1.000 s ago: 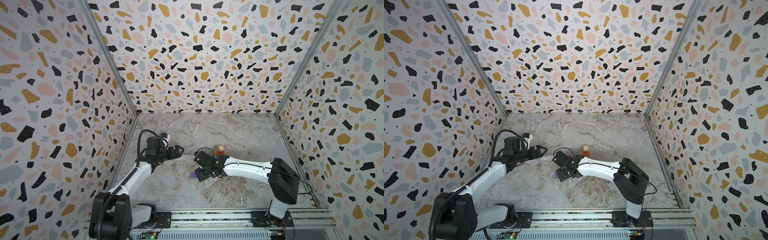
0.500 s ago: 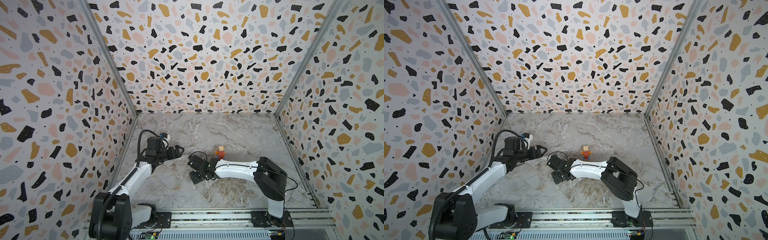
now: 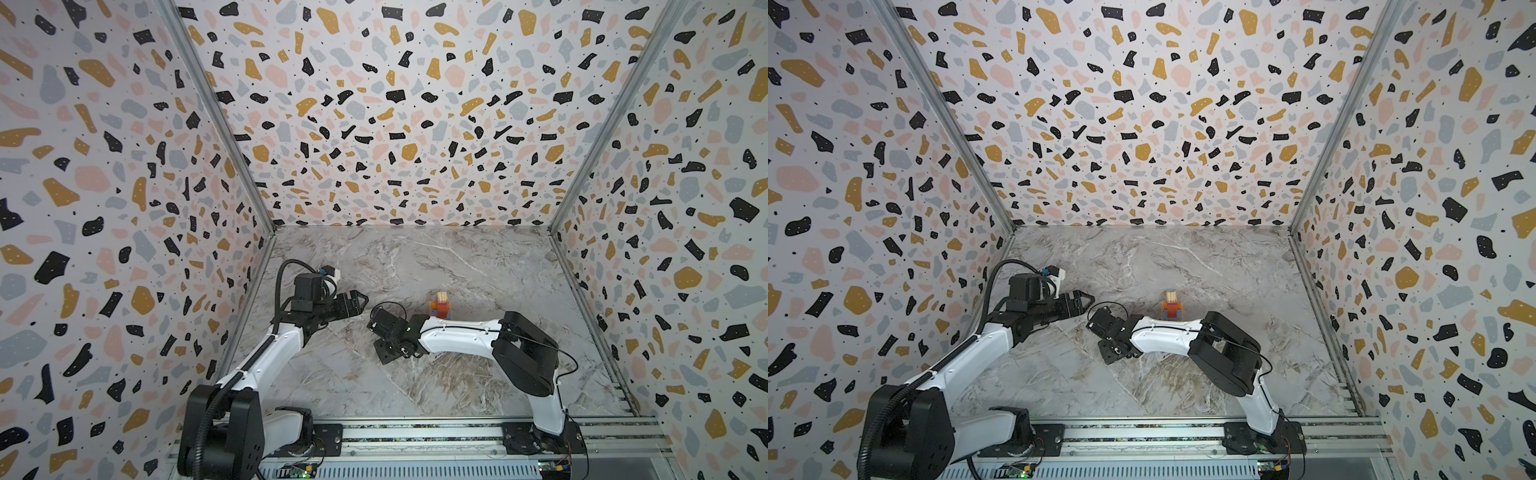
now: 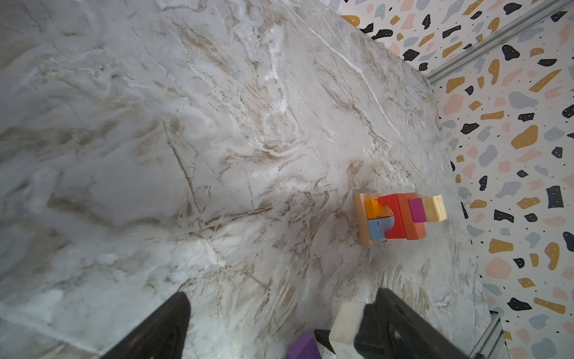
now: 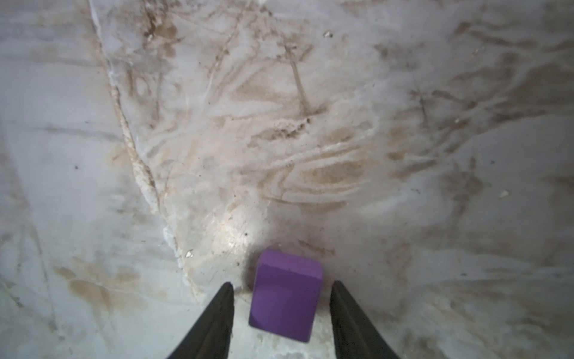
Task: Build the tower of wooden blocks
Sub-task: 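Lower the right gripper and close on the purple cube, then lift the purple cube with the right gripper and carry it over the tower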
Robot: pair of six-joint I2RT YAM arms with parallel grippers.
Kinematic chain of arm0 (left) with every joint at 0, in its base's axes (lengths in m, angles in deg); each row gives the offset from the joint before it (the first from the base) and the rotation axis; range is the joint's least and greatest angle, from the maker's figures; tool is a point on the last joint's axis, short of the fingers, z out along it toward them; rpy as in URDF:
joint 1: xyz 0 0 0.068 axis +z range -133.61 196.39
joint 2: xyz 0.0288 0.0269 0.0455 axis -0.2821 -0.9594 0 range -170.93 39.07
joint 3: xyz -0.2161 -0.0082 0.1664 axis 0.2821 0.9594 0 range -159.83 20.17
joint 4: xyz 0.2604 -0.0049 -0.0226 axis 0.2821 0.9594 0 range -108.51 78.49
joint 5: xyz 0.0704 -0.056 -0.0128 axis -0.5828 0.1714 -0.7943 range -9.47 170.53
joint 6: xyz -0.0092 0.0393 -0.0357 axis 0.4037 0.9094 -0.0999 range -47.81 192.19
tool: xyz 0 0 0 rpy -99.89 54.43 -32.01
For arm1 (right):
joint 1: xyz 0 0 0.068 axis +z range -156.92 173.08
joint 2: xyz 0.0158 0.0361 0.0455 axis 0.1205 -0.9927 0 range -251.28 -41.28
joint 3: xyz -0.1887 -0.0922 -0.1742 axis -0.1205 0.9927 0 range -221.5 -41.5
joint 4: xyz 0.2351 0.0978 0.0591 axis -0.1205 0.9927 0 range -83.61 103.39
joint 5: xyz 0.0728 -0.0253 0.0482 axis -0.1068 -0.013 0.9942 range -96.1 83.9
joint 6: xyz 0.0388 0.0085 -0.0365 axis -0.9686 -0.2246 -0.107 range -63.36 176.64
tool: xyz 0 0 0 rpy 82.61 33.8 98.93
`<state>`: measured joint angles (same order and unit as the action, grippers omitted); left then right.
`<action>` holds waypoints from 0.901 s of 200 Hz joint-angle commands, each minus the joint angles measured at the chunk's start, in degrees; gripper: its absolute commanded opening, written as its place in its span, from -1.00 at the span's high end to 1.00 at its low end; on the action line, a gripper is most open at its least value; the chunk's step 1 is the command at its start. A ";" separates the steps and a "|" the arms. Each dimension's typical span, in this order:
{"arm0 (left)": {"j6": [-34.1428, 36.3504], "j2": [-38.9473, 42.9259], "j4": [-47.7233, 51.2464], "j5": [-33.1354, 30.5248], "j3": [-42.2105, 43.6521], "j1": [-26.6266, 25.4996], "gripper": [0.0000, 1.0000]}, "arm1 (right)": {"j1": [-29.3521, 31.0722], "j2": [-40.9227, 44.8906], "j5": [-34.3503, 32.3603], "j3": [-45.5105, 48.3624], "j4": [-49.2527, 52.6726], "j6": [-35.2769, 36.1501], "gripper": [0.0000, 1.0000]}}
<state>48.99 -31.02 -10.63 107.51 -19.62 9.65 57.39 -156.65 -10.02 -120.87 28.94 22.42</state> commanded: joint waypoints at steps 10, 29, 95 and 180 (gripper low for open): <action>-0.11 1.11 -1.20 0.96 -0.89 0.41 -0.88 | 0.31 -0.46 -1.61 -2.36 2.71 -0.85 0.03; -0.24 1.22 -1.47 1.30 -0.81 0.41 -0.88 | 0.33 -0.21 -2.01 -2.28 2.72 -0.94 0.08; -0.27 1.52 -1.78 1.67 -0.55 0.41 -0.88 | 0.29 -0.13 -3.14 -2.24 3.68 -1.28 0.27; -0.44 1.09 -1.99 2.20 -0.39 0.41 -0.88 | -0.05 1.48 -6.24 -4.74 8.15 -2.07 0.38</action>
<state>48.79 -30.58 -10.85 108.58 -19.65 9.65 57.44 -157.46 -13.80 -122.40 32.72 21.13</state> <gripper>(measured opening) 0.940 0.336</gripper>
